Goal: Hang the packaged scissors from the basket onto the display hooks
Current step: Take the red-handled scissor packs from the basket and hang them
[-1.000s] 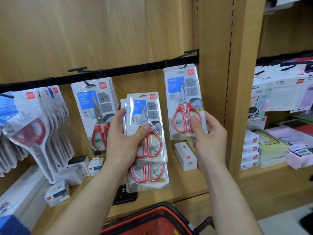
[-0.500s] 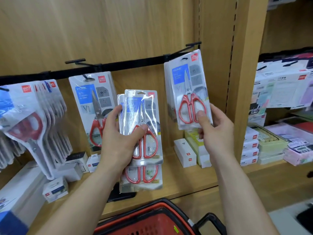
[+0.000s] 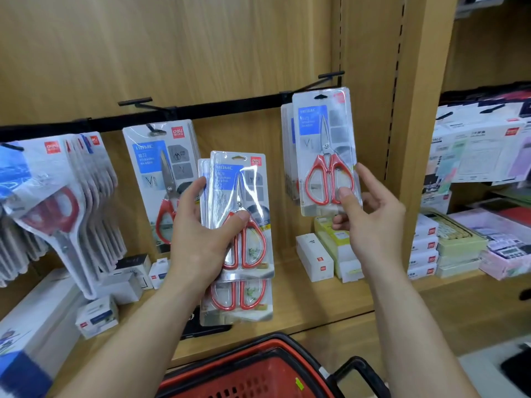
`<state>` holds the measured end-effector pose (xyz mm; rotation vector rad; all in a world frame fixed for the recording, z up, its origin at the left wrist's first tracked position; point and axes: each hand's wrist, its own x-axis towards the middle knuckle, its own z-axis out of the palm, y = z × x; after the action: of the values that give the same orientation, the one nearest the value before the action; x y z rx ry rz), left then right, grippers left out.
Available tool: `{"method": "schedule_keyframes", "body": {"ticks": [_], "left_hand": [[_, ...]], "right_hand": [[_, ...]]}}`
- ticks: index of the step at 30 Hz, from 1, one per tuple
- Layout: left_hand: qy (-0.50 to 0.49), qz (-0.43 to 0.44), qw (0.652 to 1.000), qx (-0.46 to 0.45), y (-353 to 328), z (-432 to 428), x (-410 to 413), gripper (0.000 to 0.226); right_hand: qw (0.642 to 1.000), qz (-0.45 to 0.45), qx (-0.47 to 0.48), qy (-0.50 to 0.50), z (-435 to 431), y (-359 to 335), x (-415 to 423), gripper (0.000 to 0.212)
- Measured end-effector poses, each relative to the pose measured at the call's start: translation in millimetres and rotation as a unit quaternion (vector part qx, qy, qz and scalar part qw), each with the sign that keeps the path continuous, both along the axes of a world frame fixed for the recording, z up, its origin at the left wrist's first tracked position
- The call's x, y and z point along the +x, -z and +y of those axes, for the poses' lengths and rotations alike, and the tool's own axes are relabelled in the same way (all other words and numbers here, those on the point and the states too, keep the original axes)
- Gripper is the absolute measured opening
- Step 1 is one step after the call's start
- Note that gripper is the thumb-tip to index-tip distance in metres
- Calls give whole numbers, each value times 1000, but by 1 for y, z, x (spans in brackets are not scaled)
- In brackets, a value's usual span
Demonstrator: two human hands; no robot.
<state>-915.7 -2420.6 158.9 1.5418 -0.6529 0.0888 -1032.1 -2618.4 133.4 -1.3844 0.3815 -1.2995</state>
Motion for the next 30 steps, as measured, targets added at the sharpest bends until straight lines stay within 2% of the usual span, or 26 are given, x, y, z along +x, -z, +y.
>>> {"method": "schedule_keyframes", "body": {"ticks": [9, 13, 19, 22, 24, 26, 27, 30], "left_hand": [[-12, -16, 1000, 12, -6, 12, -5, 77], [-11, -17, 1000, 12, -8, 15, -7, 75], [-7, -10, 1000, 13, -12, 17, -14, 76], [-5, -11, 1000, 18, -12, 18, -16, 79], [1, -18, 1000, 17, -11, 18, -18, 79], [7, -20, 1000, 11, -10, 16, -23, 76], [8, -20, 1000, 9, -8, 15, -25, 76], [1, -15, 1000, 2, -3, 13, -30, 80]], "right_hand": [[999, 11, 25, 18, 5, -3, 0, 47], [998, 49, 13, 30, -5, -3, 14, 43], [982, 175, -59, -21, -27, -22, 26, 52], [939, 323, -114, 32, -22, -26, 8, 60], [944, 310, -106, 42, 1, -19, -10, 54], [967, 241, -82, -34, 39, -12, -23, 37], [965, 234, -77, -90, 58, -10, -27, 35], [938, 249, -103, -219, 94, 2, -29, 57]]}}
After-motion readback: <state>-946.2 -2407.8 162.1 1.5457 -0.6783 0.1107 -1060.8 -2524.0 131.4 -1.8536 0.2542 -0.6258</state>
